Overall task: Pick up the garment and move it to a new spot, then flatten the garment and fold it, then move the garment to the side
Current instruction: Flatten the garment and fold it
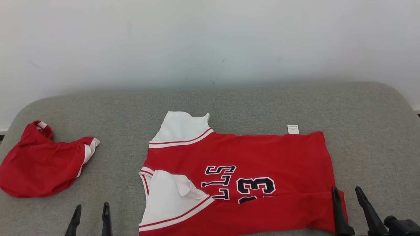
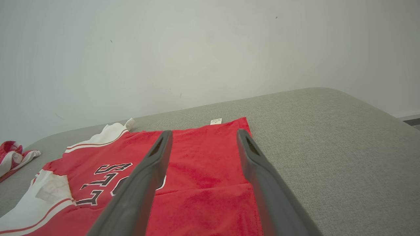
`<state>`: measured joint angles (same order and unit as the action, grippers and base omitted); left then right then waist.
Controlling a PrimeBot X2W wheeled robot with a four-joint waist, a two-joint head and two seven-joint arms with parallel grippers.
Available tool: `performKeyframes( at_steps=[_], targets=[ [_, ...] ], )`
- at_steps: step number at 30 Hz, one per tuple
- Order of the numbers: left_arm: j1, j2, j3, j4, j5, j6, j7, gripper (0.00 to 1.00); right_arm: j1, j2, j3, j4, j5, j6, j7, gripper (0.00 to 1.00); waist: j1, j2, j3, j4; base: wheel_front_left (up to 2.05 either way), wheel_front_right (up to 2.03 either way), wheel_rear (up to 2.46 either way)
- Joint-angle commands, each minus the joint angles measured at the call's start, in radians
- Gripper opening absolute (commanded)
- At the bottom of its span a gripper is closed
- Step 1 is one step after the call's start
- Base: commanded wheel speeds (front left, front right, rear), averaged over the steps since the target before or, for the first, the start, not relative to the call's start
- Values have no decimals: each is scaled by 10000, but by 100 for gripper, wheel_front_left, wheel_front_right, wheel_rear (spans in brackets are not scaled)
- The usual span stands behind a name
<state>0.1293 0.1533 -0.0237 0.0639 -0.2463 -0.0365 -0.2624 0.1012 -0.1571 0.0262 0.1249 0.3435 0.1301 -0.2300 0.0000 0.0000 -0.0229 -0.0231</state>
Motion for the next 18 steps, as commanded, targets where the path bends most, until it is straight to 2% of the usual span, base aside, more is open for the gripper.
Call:
performKeyframes(
  at_steps=[1,13,18],
  targets=[
    [127,-43,37,-43,51,-56,-35,100,-3,-11,-11,9,38,8,-56,100,0,0,-4,4,0,0,0],
    [99,-106,190,34,180,-267,-35,100,-5,-40,-88,75,91,8,-96,100,0,0,1,15,0,0,0],
    [-592,193,135,226,179,-436,-9,100,-423,-315,-92,213,53,8,-40,100,0,0,158,-65,0,0,0]
  ],
)
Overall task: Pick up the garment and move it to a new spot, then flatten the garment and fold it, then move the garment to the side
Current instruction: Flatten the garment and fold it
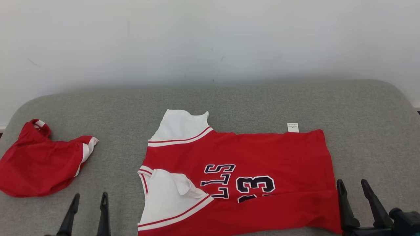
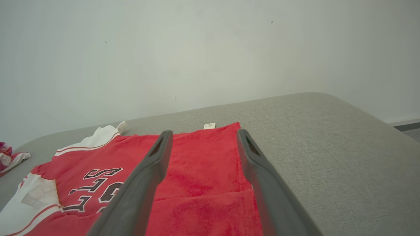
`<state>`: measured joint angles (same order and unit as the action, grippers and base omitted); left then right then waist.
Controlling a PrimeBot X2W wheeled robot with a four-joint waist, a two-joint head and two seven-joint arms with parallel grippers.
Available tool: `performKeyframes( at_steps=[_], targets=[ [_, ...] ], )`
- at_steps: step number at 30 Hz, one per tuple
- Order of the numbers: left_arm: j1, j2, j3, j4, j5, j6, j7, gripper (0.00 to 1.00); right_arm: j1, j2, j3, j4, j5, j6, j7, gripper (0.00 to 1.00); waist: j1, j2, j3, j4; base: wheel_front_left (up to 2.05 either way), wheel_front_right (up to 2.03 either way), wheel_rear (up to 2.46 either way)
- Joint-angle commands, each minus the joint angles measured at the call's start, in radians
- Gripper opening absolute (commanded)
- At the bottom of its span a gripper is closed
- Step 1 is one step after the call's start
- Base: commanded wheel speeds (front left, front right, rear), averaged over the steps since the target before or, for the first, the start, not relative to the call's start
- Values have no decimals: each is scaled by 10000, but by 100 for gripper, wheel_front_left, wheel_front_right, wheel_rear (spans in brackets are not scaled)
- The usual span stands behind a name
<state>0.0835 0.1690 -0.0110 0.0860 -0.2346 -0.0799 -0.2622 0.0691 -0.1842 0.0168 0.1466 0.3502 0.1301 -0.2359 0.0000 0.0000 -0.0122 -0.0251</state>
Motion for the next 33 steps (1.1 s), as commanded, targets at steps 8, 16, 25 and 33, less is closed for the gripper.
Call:
performKeyframes(
  at_steps=[8,16,25,33],
  targets=[
    [-2711,777,-327,462,-344,-347,723,100,-1889,-727,-49,1006,-151,8,623,100,0,0,981,-256,0,0,0],
    [-6317,1791,-1765,1713,-1251,-498,1937,100,-4829,-1142,359,2606,-220,7,1352,100,0,0,2745,-796,0,0,0],
    [-9333,2803,-3967,3587,-3140,-491,3548,100,-7544,-1228,1457,4696,260,7,2149,100,0,0,3899,-1449,0,0,0],
    [-11016,3370,-5604,5081,-4395,-490,4756,100,-9105,-1037,2541,6113,843,8,3064,100,0,0,4411,-1893,0,0,0]
  ],
)
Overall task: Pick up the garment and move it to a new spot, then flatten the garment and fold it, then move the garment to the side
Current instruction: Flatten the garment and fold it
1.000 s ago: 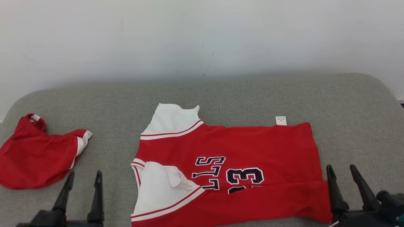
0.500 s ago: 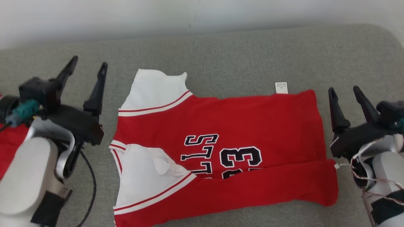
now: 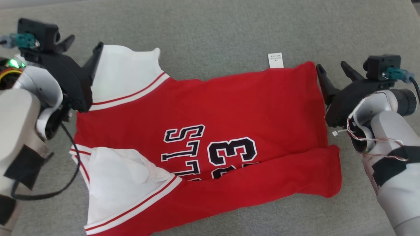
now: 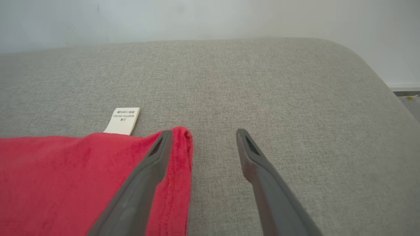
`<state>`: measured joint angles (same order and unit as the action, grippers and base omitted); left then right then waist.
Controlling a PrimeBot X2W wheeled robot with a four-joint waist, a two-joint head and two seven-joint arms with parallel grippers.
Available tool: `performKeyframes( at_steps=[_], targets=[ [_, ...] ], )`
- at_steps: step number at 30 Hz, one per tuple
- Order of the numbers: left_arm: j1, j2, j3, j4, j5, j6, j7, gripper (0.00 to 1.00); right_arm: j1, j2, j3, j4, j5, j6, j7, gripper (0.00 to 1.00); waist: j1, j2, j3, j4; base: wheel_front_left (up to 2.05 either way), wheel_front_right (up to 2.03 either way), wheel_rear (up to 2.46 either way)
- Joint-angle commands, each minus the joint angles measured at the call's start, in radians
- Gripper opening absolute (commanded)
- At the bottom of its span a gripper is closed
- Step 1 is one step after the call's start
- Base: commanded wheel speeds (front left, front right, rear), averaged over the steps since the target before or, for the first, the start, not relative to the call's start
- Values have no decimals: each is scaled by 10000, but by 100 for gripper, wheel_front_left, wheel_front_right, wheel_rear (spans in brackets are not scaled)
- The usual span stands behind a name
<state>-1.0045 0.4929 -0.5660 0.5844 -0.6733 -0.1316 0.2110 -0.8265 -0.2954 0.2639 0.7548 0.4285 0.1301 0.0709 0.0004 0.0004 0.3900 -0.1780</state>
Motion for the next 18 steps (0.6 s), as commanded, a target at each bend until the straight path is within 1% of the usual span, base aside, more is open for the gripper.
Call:
performKeyframes(
  at_steps=[1,4,10,13,15,18],
  targets=[
    [-325,132,-238,266,-97,26,77,100,-305,103,201,155,161,8,46,100,-4,-4,446,-392,0,0,0],
    [-751,73,-674,791,-440,26,261,100,-585,197,631,440,466,8,86,100,-4,-4,615,-464,0,0,0],
    [-1418,163,-1499,1614,-767,27,390,100,-1022,323,1427,698,1033,8,11,100,-4,-4,874,-598,0,0,0],
    [-1668,217,-1761,2068,-802,27,329,100,-1222,339,1783,800,1215,8,-85,100,-4,-4,951,-643,0,0,0],
    [-1788,157,-1919,2296,-963,27,356,100,-1357,381,2016,880,1350,7,-119,100,-4,-4,985,-677,0,0,0],
    [-2033,182,-2131,2753,-808,28,223,100,-1534,413,2332,1001,1505,7,-162,100,-4,-4,1044,-680,0,0,0]
  ],
)
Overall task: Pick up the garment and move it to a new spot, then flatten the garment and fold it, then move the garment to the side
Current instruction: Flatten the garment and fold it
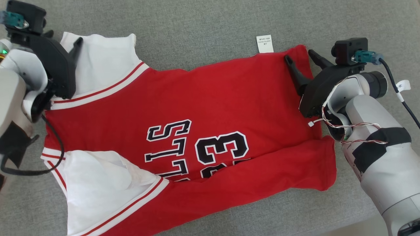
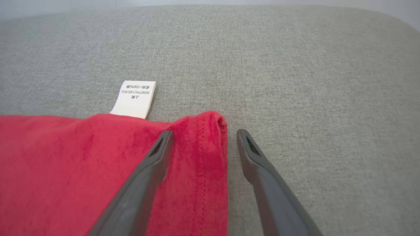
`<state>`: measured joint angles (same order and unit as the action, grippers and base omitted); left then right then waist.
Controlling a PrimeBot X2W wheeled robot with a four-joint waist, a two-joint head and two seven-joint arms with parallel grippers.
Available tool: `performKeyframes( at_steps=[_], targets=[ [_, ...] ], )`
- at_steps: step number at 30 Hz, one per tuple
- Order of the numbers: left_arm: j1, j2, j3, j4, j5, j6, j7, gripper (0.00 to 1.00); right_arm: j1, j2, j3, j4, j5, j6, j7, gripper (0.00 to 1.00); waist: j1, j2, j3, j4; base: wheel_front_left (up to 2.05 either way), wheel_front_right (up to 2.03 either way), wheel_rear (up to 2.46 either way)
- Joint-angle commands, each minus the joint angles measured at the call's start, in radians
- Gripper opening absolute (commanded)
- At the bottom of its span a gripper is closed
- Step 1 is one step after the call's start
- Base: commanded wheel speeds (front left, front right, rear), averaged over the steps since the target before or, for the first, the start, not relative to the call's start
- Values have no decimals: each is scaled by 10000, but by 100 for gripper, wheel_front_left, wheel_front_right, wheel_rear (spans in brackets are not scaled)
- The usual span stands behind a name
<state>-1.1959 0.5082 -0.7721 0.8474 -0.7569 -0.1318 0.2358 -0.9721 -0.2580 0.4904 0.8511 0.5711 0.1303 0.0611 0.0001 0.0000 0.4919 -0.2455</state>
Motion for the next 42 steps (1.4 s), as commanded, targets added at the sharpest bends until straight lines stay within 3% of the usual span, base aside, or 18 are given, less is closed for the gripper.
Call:
performKeyframes(
  at_steps=[1,5,6,7,8,9,10,21,33,36,42],
  targets=[
    [-99,-50,-113,246,-92,29,6,100,-136,61,138,63,152,7,-99,100,-1,0,27,-2,0,0,0],
    [-155,-264,-201,667,-502,29,227,100,-299,13,422,264,361,7,-173,100,-1,0,38,54,0,0,0],
    [-145,-298,-273,723,-589,29,296,100,-334,4,492,312,396,5,-181,95,-1,0,48,66,0,0,0],
    [-118,-332,-286,794,-732,29,366,100,-383,-9,549,367,449,5,-190,50,-1,0,61,80,0,0,0],
    [-107,-368,-291,856,-856,29,419,75,-442,-18,601,431,482,7,-213,29,-1,0,75,93,0,0,0],
    [-120,-394,-328,891,-881,29,436,23,-509,-8,602,492,562,5,-296,0,-1,0,94,105,0,0,0],
    [-130,-400,-366,914,-955,29,420,0,-575,17,582,555,616,5,-386,0,-1,0,111,117,0,0,0],
    [69,-668,-213,485,-1900,28,-1228,0,-359,-199,1030,1000,855,5,-1708,0,-1,0,-524,559,0,0,0],
    [2144,-282,-520,-1797,-2292,38,-3957,0,1582,-1121,1521,351,1460,5,-3080,0,-1,0,-2277,1393,0,0,0],
    [3029,-186,-441,-2610,-2423,236,-4393,0,2145,-1348,1376,138,1645,5,-3184,0,-1,0,-2558,1565,0,0,0],
    [5339,84,-102,-5022,-2323,1233,-4945,0,3304,-1650,693,-492,1919,5,-3262,0,-1,0,-2910,1844,0,0,0]
  ],
)
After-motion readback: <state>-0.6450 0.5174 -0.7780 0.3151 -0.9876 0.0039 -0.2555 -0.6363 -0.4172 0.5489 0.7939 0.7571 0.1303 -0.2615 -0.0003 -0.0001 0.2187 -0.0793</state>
